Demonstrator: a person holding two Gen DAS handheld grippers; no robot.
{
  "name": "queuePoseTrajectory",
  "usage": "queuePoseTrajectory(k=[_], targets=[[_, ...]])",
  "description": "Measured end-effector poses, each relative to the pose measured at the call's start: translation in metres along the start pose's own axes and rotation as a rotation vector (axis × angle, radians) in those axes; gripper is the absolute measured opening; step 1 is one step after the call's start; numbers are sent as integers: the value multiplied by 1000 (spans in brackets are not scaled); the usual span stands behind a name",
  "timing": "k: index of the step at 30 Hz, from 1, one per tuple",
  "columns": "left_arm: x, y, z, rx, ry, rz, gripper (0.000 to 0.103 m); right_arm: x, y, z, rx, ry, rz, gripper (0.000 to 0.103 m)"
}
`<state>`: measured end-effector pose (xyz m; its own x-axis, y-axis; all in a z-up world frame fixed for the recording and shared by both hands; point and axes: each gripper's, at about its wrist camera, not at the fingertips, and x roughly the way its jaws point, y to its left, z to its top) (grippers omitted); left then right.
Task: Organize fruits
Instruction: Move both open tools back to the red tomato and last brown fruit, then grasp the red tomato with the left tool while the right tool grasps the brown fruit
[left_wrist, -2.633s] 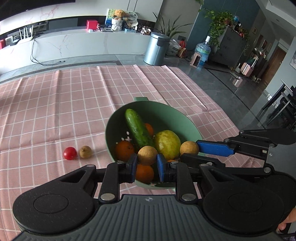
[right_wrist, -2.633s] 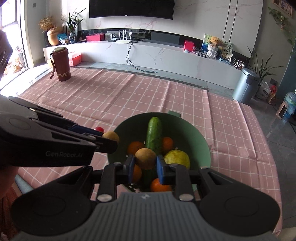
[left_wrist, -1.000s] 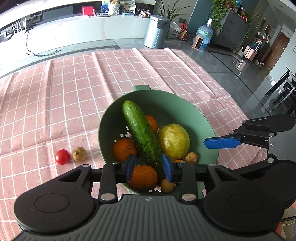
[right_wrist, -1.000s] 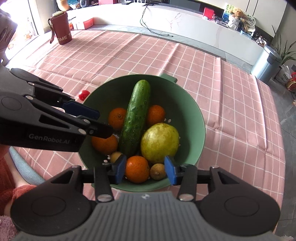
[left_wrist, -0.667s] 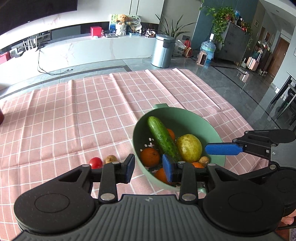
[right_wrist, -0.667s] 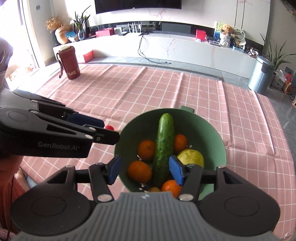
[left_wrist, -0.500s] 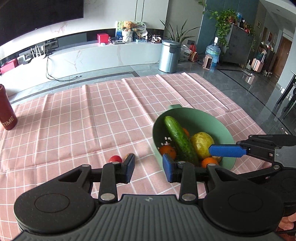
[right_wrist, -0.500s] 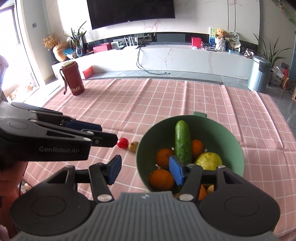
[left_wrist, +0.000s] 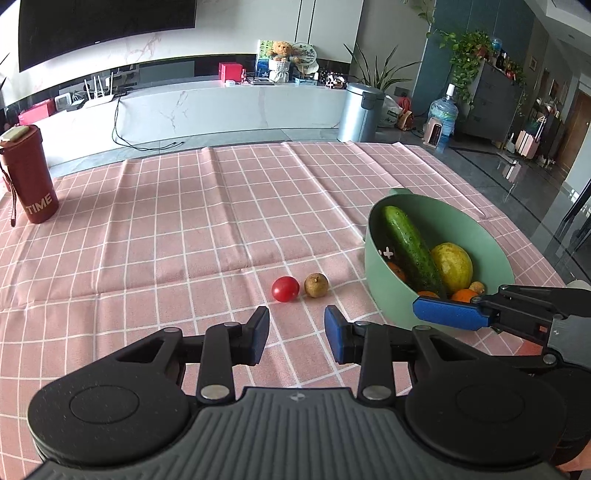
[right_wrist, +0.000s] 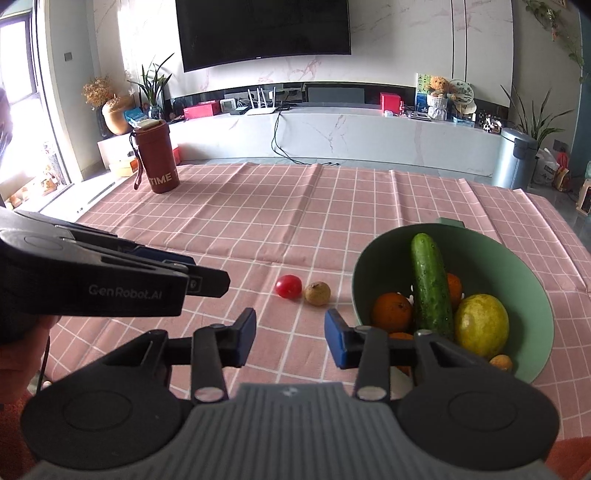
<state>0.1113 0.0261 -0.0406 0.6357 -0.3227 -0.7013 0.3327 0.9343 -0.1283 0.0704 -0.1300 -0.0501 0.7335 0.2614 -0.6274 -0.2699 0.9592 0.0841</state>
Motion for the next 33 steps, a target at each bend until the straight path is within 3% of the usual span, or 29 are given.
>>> queuePoseTrajectory(k=[8,19,22,33], targets=[[31,7,-2,19,14,-29,40,27,13,-3,-53,8,-82,27],[75,20,4,46,53,-71,40,71,16,2,-110,80,-114,25],[85,23,7,38,56,-83,38,80,20,2,-141,73,-140,20],[108,33,12,-10,77,-125,34,90,29,1,-225,37,-192,22]])
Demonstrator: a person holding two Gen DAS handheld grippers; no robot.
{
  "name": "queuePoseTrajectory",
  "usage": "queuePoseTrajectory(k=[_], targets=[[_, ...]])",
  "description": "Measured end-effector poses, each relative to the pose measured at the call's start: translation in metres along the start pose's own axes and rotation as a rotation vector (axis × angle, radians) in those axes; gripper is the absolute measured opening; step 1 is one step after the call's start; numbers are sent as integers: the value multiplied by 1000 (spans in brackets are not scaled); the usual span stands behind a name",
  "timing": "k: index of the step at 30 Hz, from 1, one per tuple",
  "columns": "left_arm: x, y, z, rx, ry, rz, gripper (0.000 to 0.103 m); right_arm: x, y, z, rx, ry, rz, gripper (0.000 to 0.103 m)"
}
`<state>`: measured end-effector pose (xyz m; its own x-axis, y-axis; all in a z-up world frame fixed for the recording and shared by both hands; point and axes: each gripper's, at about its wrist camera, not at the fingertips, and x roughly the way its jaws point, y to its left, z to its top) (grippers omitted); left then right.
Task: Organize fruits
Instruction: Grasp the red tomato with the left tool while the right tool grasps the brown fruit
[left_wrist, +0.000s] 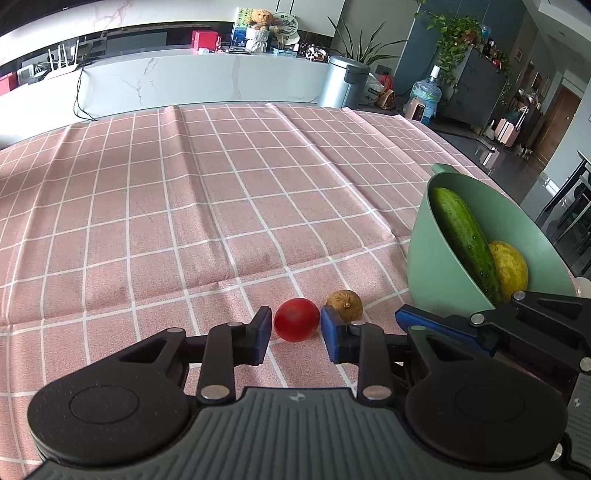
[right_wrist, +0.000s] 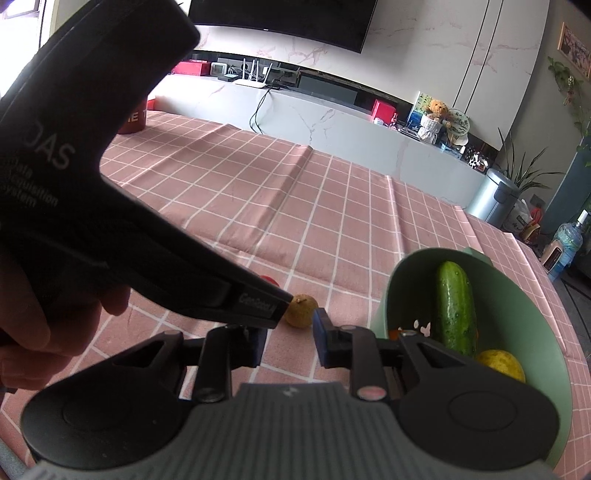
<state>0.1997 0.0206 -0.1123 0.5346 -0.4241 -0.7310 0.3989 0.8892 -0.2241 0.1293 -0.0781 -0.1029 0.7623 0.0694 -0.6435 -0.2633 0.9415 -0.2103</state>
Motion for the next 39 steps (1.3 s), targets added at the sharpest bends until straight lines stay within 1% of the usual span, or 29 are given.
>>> queuePoseTrajectory(k=[1,3,7,10,12,16,18,22,30,39], targets=[[0,1,0,-12,3,-9,31,0,0,0,-1,-2,0,22],[0,2,0,-25,3,-17,29,0,1,0,-6,-3,-2,23],[-6,2,0,-32,3,8,28,1,2,1,-3,-7,1,23],[-17,4,0,-59,13,74,28,1,3,1,-4,-10,-3,23],[-26,10,-3,-90,2,105,28,3,7,2,-17,-14,-11,23],[-39,24,-9,-180,-5,140,28,13,26,3,-108,-1,-99,23],[-41,29,-10,-204,-4,143,28,19,34,2,-141,7,-136,23],[-41,37,-7,-237,-5,132,28,25,38,2,-155,18,-159,23],[-38,37,-4,-249,-8,116,28,34,40,2,-174,47,-187,23],[-40,42,-2,-269,-21,100,28,41,46,0,-218,52,-230,23]])
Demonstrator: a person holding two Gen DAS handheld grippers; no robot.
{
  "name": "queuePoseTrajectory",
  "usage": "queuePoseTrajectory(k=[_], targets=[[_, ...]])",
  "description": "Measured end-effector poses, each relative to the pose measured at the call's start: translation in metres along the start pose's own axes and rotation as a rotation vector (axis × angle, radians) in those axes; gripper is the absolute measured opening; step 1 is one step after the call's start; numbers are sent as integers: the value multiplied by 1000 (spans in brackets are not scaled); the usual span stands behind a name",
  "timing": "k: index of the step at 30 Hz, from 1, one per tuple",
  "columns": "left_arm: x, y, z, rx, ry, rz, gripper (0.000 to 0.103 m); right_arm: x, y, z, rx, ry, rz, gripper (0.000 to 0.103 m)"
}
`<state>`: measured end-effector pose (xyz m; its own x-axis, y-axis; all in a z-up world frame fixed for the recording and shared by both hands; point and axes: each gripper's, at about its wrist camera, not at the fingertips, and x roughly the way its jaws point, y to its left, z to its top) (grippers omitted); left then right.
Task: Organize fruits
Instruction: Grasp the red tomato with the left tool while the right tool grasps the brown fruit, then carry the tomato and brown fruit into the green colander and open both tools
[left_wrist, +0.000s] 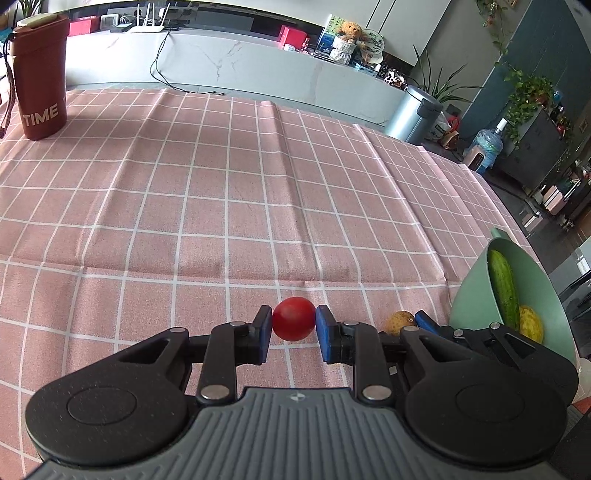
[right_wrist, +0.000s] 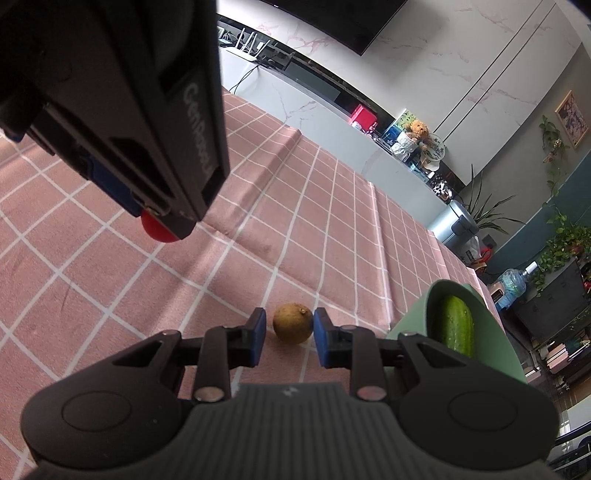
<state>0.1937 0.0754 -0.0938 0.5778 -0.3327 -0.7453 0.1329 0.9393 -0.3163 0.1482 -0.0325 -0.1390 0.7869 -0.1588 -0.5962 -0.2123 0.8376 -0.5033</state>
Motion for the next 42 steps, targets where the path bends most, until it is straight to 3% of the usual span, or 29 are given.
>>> queuePoseTrajectory(k=[9,18,24,30,42], targets=[[-4,-6,-4,20,-15,10,28,-2,1,-1,3,-6,3,19],[-27,-13,-15,8,-67,56,28,-31,-11,3,15,-56,125,19],[-51,-19,-18,-58,-125,87,28,-48,-46,5,170,-11,317,19],[-72,-31,-26,-107,-132,70,28,-70,-71,-1,269,-6,415,19],[-106,-105,-29,-33,-173,6,28,-121,-140,-18,306,-95,446,19]])
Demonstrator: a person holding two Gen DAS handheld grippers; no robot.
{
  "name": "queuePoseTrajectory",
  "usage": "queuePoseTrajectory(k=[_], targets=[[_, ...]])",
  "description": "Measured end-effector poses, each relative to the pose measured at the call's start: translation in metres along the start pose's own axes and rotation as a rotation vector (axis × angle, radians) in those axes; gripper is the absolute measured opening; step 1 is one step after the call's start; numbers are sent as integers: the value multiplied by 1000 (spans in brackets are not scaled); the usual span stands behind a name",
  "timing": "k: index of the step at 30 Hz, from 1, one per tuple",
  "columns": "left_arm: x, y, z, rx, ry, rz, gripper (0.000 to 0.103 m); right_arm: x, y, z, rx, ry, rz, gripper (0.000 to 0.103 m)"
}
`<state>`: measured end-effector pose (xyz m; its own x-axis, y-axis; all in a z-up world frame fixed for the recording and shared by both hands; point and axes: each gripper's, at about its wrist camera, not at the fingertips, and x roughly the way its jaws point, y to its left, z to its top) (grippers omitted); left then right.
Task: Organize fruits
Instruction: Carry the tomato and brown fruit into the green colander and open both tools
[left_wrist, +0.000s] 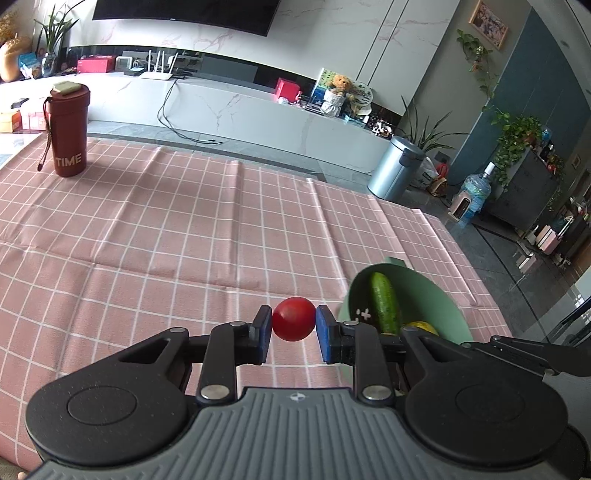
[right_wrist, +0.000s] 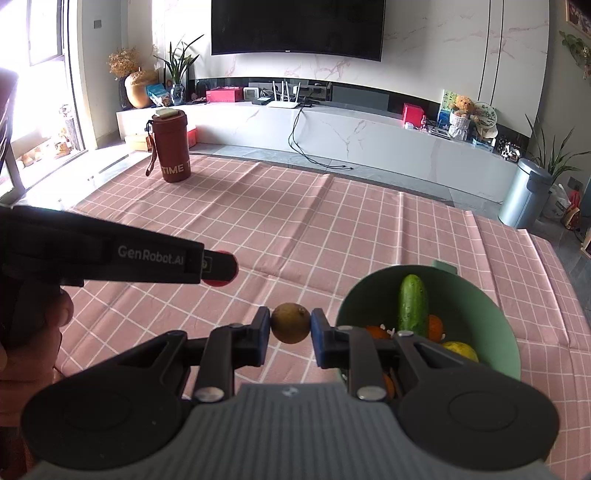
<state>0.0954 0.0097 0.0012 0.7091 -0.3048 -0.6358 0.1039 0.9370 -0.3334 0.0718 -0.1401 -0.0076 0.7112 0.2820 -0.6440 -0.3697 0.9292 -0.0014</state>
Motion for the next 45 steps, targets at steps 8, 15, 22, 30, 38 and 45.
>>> queuePoseTrajectory(k=[8,15,22,30,38,45], targets=[[2,-48,0,61,-1,-92,28,-37,-52,-3,6,-25,-55,19],[20,-70,-1,72,50,-152,28,-49,-98,-12,62,3,-56,19],[48,-84,-3,79,109,-159,28,-41,-141,-29,156,59,-18,19],[87,-87,-13,131,209,-67,28,-9,-160,-33,186,127,41,19],[115,-77,-19,109,287,-43,28,22,-170,-33,220,187,116,19],[125,-79,-16,138,313,-45,28,47,-170,-32,235,251,184,20]])
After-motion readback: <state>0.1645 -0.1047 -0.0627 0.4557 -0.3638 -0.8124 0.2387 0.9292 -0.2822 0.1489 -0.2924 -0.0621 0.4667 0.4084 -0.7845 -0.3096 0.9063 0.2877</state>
